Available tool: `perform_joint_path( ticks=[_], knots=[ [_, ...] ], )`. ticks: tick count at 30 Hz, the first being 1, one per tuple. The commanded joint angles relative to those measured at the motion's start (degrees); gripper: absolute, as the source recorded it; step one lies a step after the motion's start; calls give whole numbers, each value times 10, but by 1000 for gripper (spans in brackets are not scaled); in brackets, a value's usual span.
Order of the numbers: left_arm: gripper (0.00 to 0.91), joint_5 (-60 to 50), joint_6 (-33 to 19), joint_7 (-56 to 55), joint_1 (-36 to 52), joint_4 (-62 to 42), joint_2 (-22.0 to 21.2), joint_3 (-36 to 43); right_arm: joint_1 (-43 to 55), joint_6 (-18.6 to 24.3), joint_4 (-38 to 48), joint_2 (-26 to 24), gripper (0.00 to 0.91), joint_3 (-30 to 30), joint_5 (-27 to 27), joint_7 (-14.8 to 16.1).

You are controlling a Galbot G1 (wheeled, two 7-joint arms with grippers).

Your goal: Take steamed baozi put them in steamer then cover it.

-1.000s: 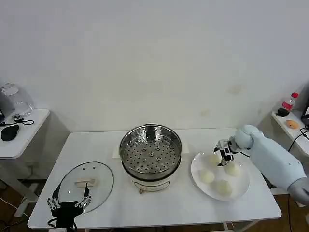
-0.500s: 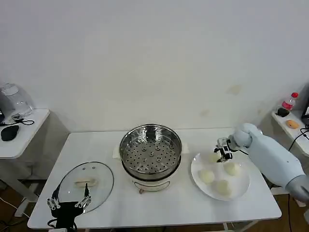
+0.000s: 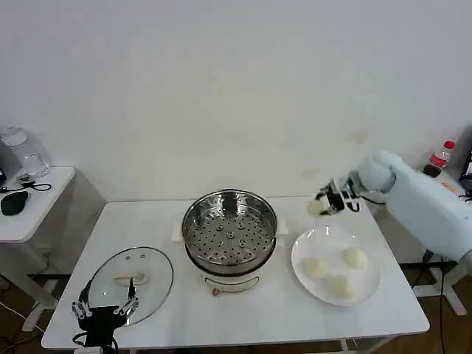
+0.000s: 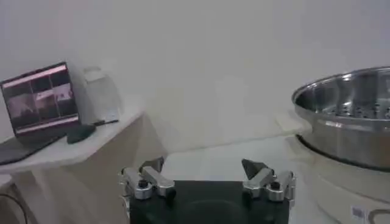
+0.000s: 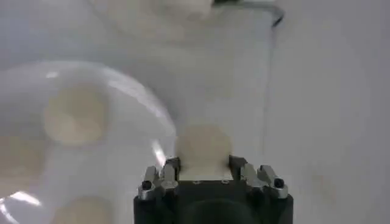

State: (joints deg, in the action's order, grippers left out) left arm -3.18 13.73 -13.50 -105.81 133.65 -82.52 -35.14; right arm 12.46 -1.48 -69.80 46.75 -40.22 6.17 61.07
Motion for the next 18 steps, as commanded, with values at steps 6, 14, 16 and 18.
perform_joint_path(
  ticks=[6,14,16,18],
  knots=[
    [907,1,-2,-2,0,1,0,-1,185,1,-50,66,554,-130,-107,-3],
    [907,0,-1,-2,3,-1,2,-5,181,35,-72,143,554,-214,-121,-27],
    [907,-1,0,-2,6,1,1,-5,175,49,-68,159,554,-229,-113,-28],
    [907,0,1,-1,10,4,-1,-6,170,63,-56,176,554,-245,-98,-32]
  ],
)
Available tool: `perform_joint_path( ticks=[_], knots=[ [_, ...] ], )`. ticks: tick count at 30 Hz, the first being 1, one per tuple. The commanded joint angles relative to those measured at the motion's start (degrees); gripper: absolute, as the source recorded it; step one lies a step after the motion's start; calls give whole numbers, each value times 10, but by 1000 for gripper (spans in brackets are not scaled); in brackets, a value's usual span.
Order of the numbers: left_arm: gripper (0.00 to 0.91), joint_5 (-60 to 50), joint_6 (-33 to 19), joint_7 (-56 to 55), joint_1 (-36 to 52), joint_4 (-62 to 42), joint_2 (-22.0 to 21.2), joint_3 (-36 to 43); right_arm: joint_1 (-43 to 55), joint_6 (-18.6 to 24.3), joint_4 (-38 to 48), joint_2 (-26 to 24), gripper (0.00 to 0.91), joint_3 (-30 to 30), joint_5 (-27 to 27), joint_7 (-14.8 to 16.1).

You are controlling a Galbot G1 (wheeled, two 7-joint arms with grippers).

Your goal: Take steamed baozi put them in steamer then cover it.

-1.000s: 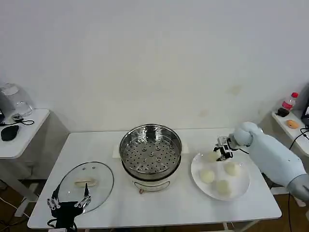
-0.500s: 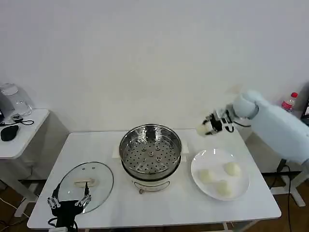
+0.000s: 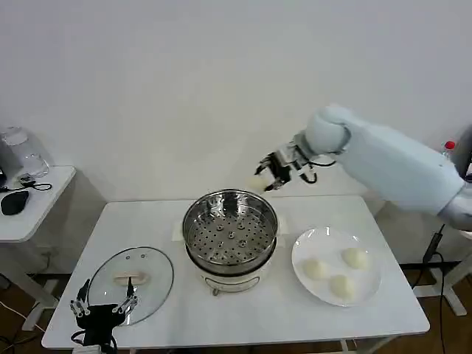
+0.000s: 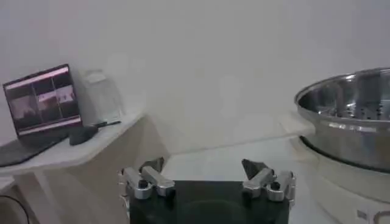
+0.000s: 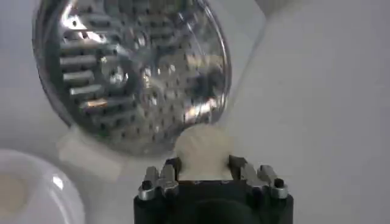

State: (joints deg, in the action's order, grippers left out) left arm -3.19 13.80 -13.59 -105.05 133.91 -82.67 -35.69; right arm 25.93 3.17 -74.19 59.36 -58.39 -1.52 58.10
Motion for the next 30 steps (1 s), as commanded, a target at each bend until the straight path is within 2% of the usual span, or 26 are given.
perform_joint_path(
  ticks=[1,3,9,16,30],
  knots=[
    [907,0,0,0,3,2,-1,-1,33,31,-2,60,544,-70,-3,-4],
    [907,1,0,0,3,3,-3,-2,26,59,15,74,544,-79,37,-11],
    [907,2,-1,-1,7,0,-5,-7,6,102,41,98,554,-103,82,-29],
    [907,1,-1,-1,9,-1,-12,-6,-18,174,98,128,554,-92,162,-70],
    [907,1,-3,-2,15,-13,-12,-5,-66,221,178,160,554,-58,246,-113]
  ],
)
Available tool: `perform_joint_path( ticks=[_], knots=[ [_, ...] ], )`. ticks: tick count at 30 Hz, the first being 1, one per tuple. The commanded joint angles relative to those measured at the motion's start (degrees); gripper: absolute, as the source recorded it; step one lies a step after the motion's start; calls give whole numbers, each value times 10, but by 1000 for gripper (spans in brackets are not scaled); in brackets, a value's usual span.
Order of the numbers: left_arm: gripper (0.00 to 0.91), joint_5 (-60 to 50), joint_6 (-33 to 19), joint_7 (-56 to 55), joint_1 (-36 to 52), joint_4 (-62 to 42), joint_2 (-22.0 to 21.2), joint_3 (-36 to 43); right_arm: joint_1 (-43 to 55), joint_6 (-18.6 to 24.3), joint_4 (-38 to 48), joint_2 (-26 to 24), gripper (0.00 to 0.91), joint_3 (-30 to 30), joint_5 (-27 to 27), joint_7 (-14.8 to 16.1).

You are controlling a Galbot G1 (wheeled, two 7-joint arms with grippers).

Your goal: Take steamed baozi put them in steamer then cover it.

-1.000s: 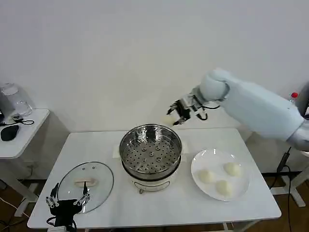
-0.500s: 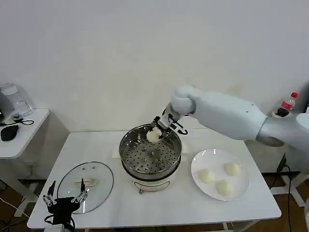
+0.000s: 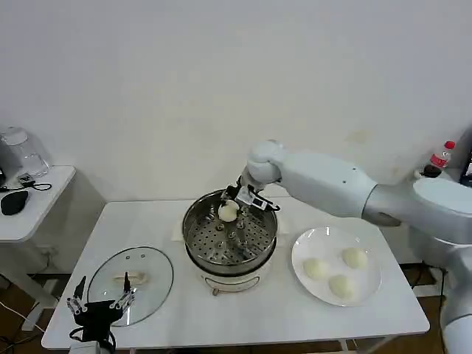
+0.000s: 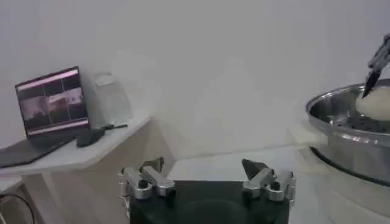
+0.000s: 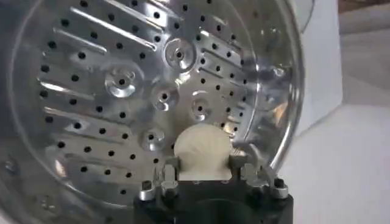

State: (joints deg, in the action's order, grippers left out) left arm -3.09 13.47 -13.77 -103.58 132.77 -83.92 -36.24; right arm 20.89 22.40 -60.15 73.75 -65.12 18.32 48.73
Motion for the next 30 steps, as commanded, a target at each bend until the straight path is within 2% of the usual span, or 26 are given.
perform_joint_path(
  ticks=[1,2,5,7,11,13,16,19,22,24,29,30],
  knots=[
    [907,0,0,0,0,-1,1,0,-16,30,39,17,564,9,47,-20],
    [907,0,0,0,1,0,1,0,-18,30,42,18,574,8,48,-20],
    [907,0,0,-1,2,1,1,1,-20,31,44,19,877,8,46,-27],
    [907,0,0,-1,3,0,1,2,-21,31,43,19,907,7,47,-31],
    [907,0,1,-1,4,1,0,5,-16,32,27,11,907,7,38,-40],
    [907,-1,1,-1,3,2,1,5,-5,21,1,-2,907,8,-3,-35],
    [907,0,1,-1,3,1,2,5,28,-20,-64,-37,907,9,-70,-18],
    [907,-1,1,-1,2,4,0,10,96,-113,-157,-110,907,0,-147,5],
    [907,-5,1,0,3,7,0,21,139,-169,-215,-172,907,-20,-192,14],
    [907,-8,2,1,3,8,2,30,159,-220,-252,-227,907,-33,-203,19],
    [907,-13,4,5,6,7,14,41,178,-289,-325,-342,907,-47,-207,41],
    [907,-15,4,6,7,6,19,44,176,-300,-336,-380,907,-47,-206,48]
  ],
)
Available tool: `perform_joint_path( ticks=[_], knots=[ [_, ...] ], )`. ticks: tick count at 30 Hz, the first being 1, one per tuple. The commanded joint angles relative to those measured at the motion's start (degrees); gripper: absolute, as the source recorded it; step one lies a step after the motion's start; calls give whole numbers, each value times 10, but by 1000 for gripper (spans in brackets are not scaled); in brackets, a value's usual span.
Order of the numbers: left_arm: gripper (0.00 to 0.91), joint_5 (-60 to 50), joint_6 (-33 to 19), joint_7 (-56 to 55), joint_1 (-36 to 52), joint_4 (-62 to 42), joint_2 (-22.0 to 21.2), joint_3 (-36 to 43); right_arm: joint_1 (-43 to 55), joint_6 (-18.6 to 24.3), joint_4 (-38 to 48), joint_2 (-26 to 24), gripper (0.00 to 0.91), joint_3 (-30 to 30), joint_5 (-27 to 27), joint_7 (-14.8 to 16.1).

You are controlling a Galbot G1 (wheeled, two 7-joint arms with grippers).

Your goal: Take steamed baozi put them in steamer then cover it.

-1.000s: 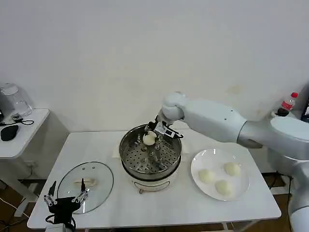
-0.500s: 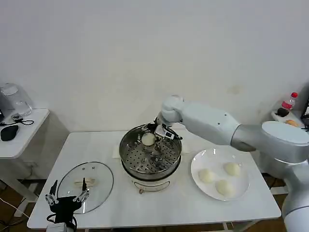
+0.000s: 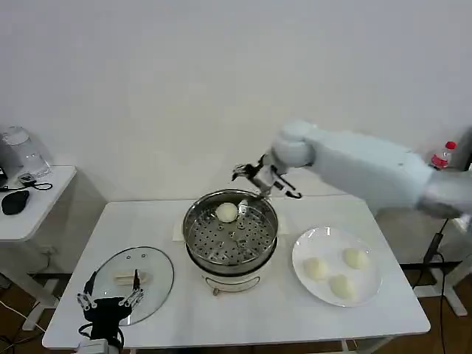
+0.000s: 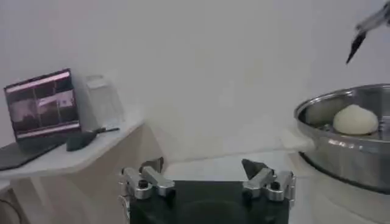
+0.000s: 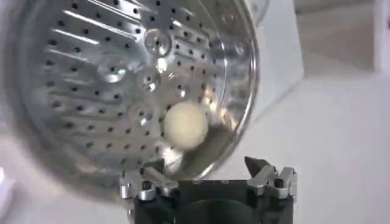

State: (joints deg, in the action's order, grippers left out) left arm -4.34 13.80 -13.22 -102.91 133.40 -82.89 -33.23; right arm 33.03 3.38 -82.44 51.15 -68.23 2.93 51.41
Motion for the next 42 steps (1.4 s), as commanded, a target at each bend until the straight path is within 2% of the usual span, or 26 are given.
perform_joint_path(
  ticks=[1,2,4,8,11,14,18,24,29,33,42],
  knots=[
    [907,-3,0,1,0,0,11,16,51,-121,-121,-178,907,-17,-55,26],
    [907,-4,0,2,0,0,14,18,50,-123,-123,-187,907,-17,-55,28],
    [907,-5,0,3,2,-1,20,22,30,-153,-143,-241,907,-20,-62,32],
    [907,-5,0,3,9,-7,28,26,-19,-188,-174,-296,907,-16,-63,32],
    [907,-7,0,4,12,-13,33,29,-73,-202,-187,-325,907,-1,-64,26],
    [907,-12,0,6,13,-19,36,36,-103,-211,-192,-330,907,0,-71,24],
    [907,-14,0,5,15,-20,35,39,-154,-223,-187,-322,907,23,-76,22],
    [907,-14,0,6,14,-16,36,35,-249,-234,-161,-300,907,90,-66,23],
    [907,-14,0,7,14,-16,33,28,-341,-232,-116,-262,907,139,-38,27],
    [907,-12,1,7,13,-17,32,21,-364,-220,-69,-225,907,153,-17,29],
    [907,-11,0,7,15,-25,27,13,-367,-211,-8,-159,907,158,-13,24]
  ],
)
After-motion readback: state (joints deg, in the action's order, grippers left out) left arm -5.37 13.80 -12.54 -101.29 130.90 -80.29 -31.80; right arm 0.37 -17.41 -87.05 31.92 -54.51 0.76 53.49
